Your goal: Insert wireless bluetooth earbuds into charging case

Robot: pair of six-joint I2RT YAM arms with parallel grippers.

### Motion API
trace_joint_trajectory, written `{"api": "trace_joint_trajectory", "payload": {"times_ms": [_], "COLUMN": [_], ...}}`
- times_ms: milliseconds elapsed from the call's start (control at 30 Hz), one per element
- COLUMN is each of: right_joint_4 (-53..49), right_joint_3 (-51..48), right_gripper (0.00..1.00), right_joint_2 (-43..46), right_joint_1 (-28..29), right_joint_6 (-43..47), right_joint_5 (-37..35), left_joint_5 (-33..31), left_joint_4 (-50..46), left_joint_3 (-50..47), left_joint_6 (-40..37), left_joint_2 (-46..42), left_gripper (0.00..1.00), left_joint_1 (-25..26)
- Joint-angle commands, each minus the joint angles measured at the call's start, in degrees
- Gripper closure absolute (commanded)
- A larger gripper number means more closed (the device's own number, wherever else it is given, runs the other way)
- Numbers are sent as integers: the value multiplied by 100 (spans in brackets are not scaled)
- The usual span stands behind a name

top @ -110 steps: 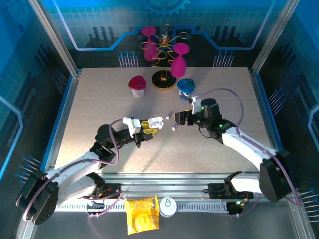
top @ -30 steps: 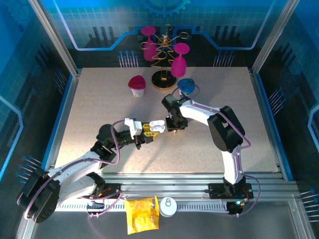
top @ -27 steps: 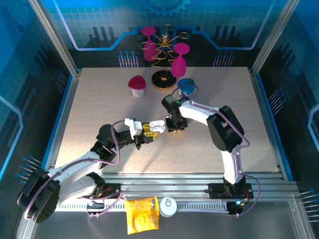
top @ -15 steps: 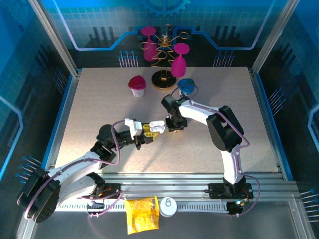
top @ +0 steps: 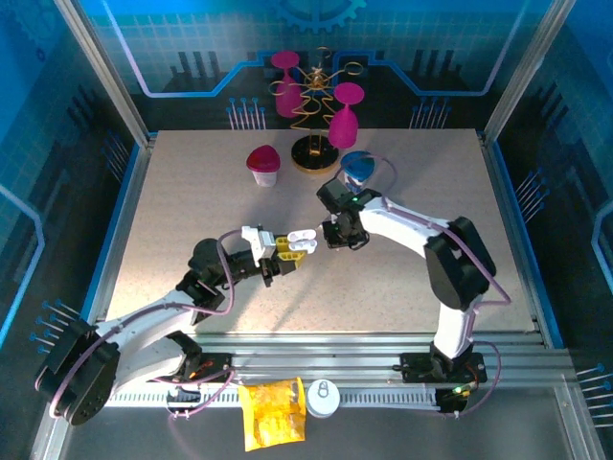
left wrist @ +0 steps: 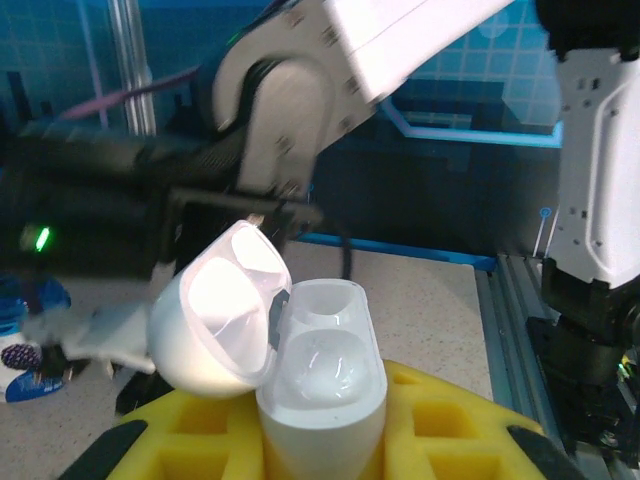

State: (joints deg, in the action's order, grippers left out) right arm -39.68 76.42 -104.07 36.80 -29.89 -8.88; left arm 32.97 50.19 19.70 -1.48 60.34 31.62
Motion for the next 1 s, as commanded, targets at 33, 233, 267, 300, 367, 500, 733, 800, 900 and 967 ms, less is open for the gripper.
{"api": "trace_joint_trajectory", "payload": {"times_ms": [33, 233, 267, 300, 367, 500, 733, 800, 900, 967], "right_joint_4": [663, 1438, 1519, 1579, 1663, 1980, 2425, 2488, 2614, 2692], "right_joint_3": [-428, -1028, -1087, -1135, -1194, -1391, -1674, -1685, -1738, -1790], "right_gripper": [76, 77, 77, 77, 77, 77, 77, 77, 77, 77], "right_joint_2": [930, 2101, 2251, 2410, 2679, 3175, 3746, 3820, 3924, 3981], "right_joint_1": [64, 103, 111, 119, 142, 257, 391, 456, 543, 554], "right_joint_6": [332, 963, 1021, 1075, 1163, 1410, 1747, 1817, 1918, 1892], "right_joint_5": [-439, -687, -684, -679, -659, -652, -287, -202, -58, 71], "left_joint_5": [-147, -202, -235, -283, -349, -457, -428, -414, -383, -363], "left_joint_4": [292, 448, 431, 401, 342, 248, 326, 342, 377, 395], "left_joint_3": [-6, 59, 68, 85, 127, 224, 351, 372, 379, 379], "left_joint_6": [59, 88, 95, 95, 85, 51, 155, 165, 170, 197], "left_joint_2": [198, 455, 485, 520, 586, 708, 905, 925, 951, 954], "left_gripper": [79, 80, 80, 80, 80, 80, 80, 80, 80, 80], "left_joint_1": [-2, -15, -15, -22, -22, -16, -17, -20, -21, -15]}}
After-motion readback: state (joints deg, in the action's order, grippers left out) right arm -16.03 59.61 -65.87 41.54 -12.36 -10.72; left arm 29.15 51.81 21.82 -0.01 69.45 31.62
